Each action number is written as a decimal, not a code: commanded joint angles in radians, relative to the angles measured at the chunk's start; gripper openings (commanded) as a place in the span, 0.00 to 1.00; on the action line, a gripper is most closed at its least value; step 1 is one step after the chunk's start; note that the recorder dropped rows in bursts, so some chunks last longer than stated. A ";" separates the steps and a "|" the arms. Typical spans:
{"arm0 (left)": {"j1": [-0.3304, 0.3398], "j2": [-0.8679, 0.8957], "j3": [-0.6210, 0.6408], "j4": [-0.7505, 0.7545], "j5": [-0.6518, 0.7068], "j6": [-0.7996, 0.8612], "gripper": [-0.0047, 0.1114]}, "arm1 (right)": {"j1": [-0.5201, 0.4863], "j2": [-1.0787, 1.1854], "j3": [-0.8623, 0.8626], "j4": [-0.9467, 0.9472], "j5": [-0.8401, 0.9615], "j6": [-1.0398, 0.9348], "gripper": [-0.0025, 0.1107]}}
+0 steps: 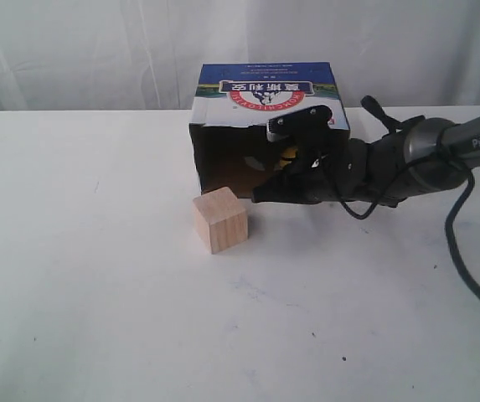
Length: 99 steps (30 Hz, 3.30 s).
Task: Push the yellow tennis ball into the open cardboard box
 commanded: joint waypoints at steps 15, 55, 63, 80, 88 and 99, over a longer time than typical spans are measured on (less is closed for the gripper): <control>-0.006 -0.004 0.003 -0.005 0.005 -0.007 0.04 | -0.008 -0.036 0.045 0.000 0.170 -0.018 0.02; -0.006 -0.004 0.003 -0.005 0.005 -0.007 0.04 | -0.448 -0.547 0.094 -0.721 0.800 0.587 0.02; -0.006 -0.004 0.003 -0.005 0.005 -0.007 0.04 | -0.507 -0.935 0.317 -0.732 0.499 0.702 0.02; -0.006 -0.004 0.003 -0.005 0.005 -0.007 0.04 | -0.507 -1.766 0.756 -0.721 0.336 0.794 0.02; -0.007 -0.004 0.003 -0.005 0.005 -0.008 0.04 | -0.507 -2.026 0.763 -0.815 0.603 0.731 0.02; -0.007 -0.004 0.003 -0.005 0.005 -0.008 0.04 | -0.558 -2.026 1.137 -0.416 0.375 0.308 0.02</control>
